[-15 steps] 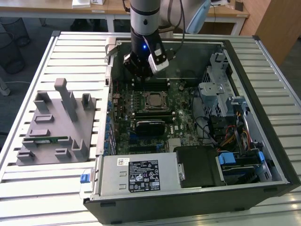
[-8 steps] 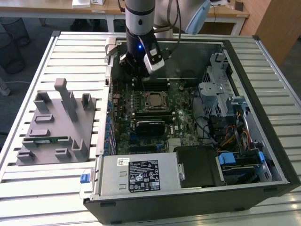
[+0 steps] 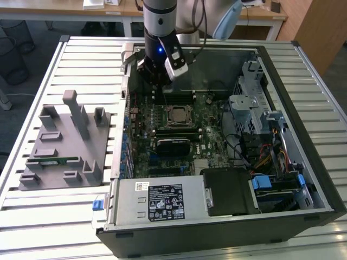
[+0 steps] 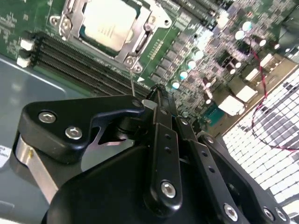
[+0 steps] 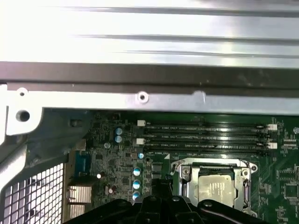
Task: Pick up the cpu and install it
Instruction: 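Install the first cpu locking lever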
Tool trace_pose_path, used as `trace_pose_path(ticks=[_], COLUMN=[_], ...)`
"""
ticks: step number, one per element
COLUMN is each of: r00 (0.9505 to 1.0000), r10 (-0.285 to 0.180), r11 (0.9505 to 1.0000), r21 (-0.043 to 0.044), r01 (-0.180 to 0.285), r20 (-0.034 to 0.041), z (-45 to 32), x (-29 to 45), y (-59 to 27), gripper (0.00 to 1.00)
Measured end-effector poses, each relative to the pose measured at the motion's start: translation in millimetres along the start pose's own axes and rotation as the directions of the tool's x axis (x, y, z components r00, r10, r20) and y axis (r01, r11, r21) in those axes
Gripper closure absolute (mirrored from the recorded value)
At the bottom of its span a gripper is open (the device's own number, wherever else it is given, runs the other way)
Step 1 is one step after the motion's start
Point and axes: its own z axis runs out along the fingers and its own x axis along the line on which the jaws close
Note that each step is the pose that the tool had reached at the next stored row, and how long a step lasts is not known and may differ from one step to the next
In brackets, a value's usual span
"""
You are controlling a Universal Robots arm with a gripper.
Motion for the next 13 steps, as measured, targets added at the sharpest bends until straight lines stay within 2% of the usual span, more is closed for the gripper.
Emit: trace_pose_path(ticks=[7,13], r00=[0.9999,0.9999], r10=[-0.010,-0.011], r11=[0.9999,0.9999], r21=[0.0000,0.0002], r01=[0.010,0.011], r20=[-0.0006,-0.0012], z=[1.2,2.0], x=[-2.6,-19.2], y=[6.1,6.5], gripper=[0.89,0.89])
